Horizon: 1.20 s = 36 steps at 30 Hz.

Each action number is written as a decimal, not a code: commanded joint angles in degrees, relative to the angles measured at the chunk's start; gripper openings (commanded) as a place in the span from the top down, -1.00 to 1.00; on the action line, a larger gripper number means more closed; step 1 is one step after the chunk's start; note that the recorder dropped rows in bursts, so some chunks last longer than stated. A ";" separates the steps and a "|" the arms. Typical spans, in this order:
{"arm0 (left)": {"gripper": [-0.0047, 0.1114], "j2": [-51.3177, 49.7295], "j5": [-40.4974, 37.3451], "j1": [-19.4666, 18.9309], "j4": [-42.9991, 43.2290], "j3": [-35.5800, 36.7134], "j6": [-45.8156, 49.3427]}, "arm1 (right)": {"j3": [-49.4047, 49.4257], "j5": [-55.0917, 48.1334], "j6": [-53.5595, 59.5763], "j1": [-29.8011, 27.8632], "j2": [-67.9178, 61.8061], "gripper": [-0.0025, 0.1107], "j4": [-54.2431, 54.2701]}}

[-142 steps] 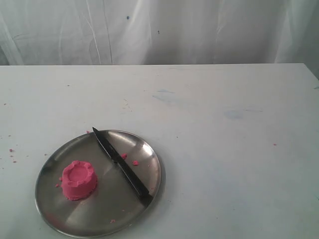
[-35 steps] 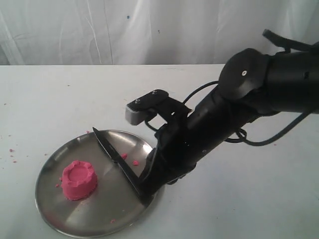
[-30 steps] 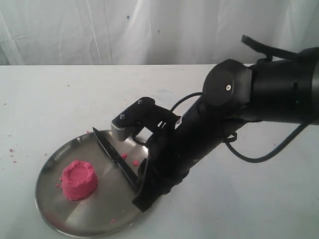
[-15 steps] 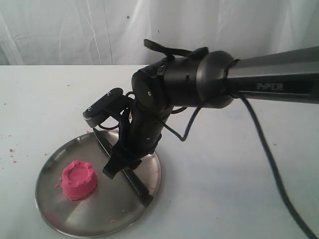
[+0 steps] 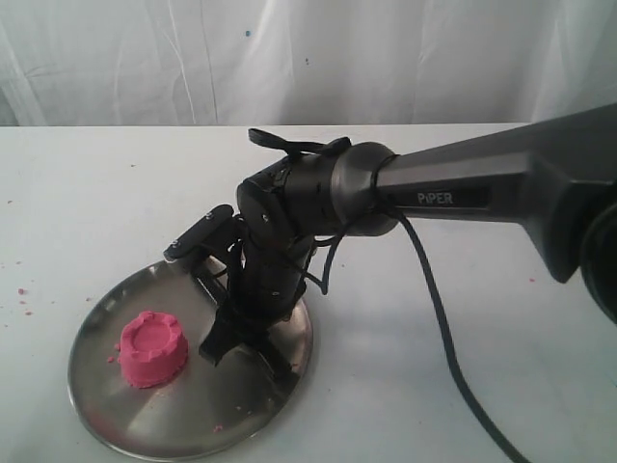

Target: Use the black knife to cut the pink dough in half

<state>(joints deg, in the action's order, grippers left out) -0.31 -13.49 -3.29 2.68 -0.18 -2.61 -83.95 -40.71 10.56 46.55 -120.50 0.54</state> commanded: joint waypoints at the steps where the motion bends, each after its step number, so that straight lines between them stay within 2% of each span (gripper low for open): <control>1: 0.92 0.31 0.17 -0.05 -0.26 0.18 -0.13 | -0.22 1.05 -0.40 0.10 -0.16 0.12 -0.54; 5: 0.92 0.31 0.17 -0.05 -0.26 0.18 -0.13 | -0.22 1.04 -0.40 0.10 -0.16 0.17 -0.54; 9: 0.92 0.31 0.17 -0.05 -0.26 0.18 -0.13 | 0.04 0.77 -0.40 0.10 -0.16 0.44 -0.54; 16: 0.92 0.31 0.17 -0.05 -0.26 0.18 -0.13 | 0.04 -0.39 -0.40 0.10 -0.79 0.49 -0.54; 18: 0.92 0.31 0.17 -0.05 -0.26 0.18 -0.13 | 0.04 -0.39 -0.40 0.10 -0.93 0.74 -0.54; 21: 0.92 0.31 0.17 -0.05 -0.26 0.18 -0.13 | 0.04 -0.39 -0.40 0.10 -0.22 0.93 -0.54; 33: 0.92 0.31 0.17 -0.05 -0.26 0.18 -0.13 | 0.04 -17.28 -0.40 0.10 5.78 0.96 -0.07; 36: 0.92 0.31 0.17 -0.05 -0.26 0.18 -0.13 | 0.51 -18.17 -0.40 0.25 5.78 0.96 -0.07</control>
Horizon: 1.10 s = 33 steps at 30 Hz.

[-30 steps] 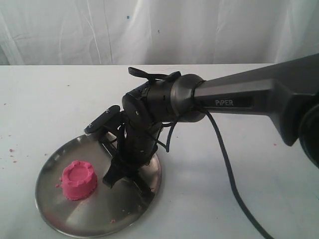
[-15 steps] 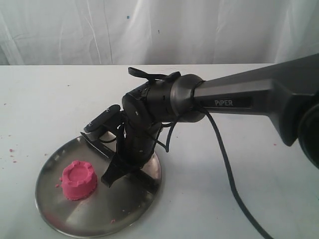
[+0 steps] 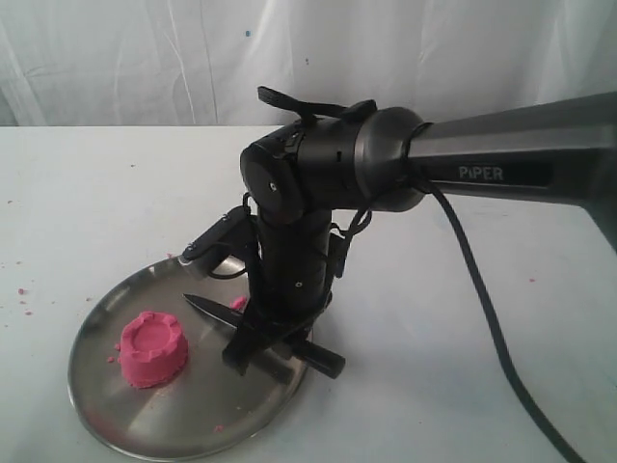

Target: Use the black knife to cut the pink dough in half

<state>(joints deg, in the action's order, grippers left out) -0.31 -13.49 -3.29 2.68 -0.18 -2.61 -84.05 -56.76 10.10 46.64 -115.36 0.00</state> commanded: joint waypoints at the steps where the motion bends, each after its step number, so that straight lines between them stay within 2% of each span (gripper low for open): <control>1: 0.92 0.31 0.17 -0.05 -0.26 0.18 -0.13 | 0.85 -1.87 0.05 0.15 0.65 0.96 0.60; 13: 0.92 0.31 0.17 -0.05 -0.26 0.18 -0.13 | 2.82 -1.64 0.34 0.15 -1.16 0.93 1.51; 21: 0.92 0.31 0.17 -0.05 -0.26 0.18 -0.13 | 2.82 1.43 0.22 0.15 -1.16 0.51 1.70; 29: 0.92 0.31 0.17 -0.05 -0.26 0.18 -0.13 | 2.82 0.74 0.13 0.15 -1.16 0.46 1.70; 33: 0.92 0.31 0.17 -0.05 -0.26 0.18 -0.13 | 2.82 -0.79 0.13 0.15 -1.16 0.35 1.70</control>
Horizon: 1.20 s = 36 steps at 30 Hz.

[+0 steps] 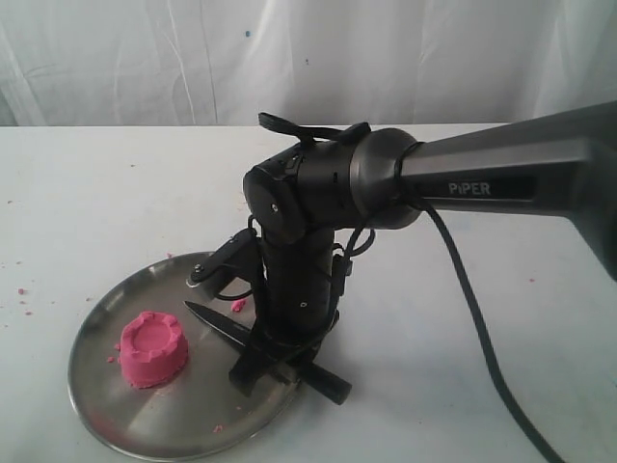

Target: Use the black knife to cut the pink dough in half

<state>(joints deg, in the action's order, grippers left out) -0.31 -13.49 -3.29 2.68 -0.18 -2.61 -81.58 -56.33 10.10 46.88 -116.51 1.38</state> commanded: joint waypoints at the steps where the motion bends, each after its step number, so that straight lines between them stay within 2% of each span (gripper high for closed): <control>1: 0.92 0.31 0.17 -0.05 -0.26 0.18 -0.13 | 0.36 -1.35 0.13 -0.09 -0.01 0.31 0.31; 5: 0.92 0.31 0.17 -0.05 -0.26 0.18 -0.13 | 0.36 -0.97 0.13 -0.09 -0.01 0.22 0.31; 11: 0.92 0.31 0.17 -0.05 -0.26 0.18 -0.13 | -0.82 -0.64 0.13 -0.09 0.41 0.22 -0.09; 19: 0.92 0.31 0.17 -0.05 -0.26 0.18 -0.13 | -3.07 -2.60 0.00 -0.09 7.10 0.22 -2.44; 23: 0.92 0.31 0.17 -0.05 -0.26 0.18 -0.13 | -3.07 -5.42 -0.77 -0.45 11.62 0.22 -8.24; 25: 0.92 0.31 0.17 -0.05 -0.26 0.18 -0.13 | -3.07 -5.97 -4.32 -1.84 13.43 0.22 -14.14; 29: 0.92 0.31 0.17 -0.05 -0.26 0.18 -0.13 | -2.95 -5.88 -19.53 -7.09 14.27 0.26 -28.53; 36: 0.92 0.31 0.17 -0.05 -0.26 0.18 -0.13 | 2.07 -1.21 -20.25 -18.00 13.31 0.63 -24.55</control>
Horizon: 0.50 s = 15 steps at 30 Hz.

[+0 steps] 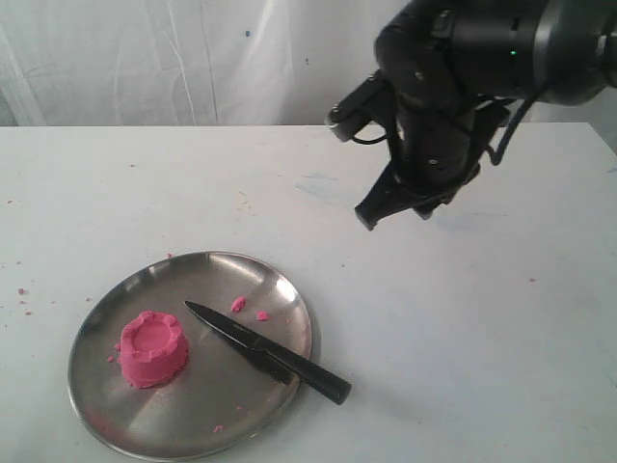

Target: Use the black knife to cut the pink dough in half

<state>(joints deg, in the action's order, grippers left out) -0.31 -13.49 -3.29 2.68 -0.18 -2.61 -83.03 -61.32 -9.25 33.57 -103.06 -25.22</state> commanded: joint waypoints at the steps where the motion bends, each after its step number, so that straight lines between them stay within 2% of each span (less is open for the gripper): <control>1: 0.92 0.31 0.17 -0.05 -0.26 0.18 -0.13 | 5.04 6.31 -0.90 -6.20 -0.13 0.70 2.82; 5: 0.92 0.31 0.17 -0.05 -0.26 0.18 -0.13 | 11.05 14.39 1.32 -10.78 0.66 0.96 9.39; 8: 0.92 0.31 0.17 -0.05 -0.26 0.18 -0.13 | 14.67 18.96 16.36 -15.84 1.14 0.96 24.76; 9: 0.92 0.31 0.17 -0.05 -0.26 0.18 -0.13 | 15.40 18.97 22.58 -17.51 1.14 0.96 33.37; 11: 0.92 0.31 0.17 -0.05 -0.26 0.18 -0.13 | 16.61 15.51 39.68 -22.30 0.98 0.96 53.39; 13: 0.92 0.31 0.17 -0.05 -0.26 0.18 -0.13 | 17.07 6.71 55.60 -27.29 -0.03 0.96 70.18; 15: 0.92 0.31 0.17 -0.05 -0.26 0.18 -0.13 | 17.20 -2.92 64.74 -31.03 -1.35 0.96 78.43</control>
<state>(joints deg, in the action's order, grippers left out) -0.31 -13.49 -3.29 2.68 -0.18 -2.61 -66.24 -54.37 39.59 7.20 -103.43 38.02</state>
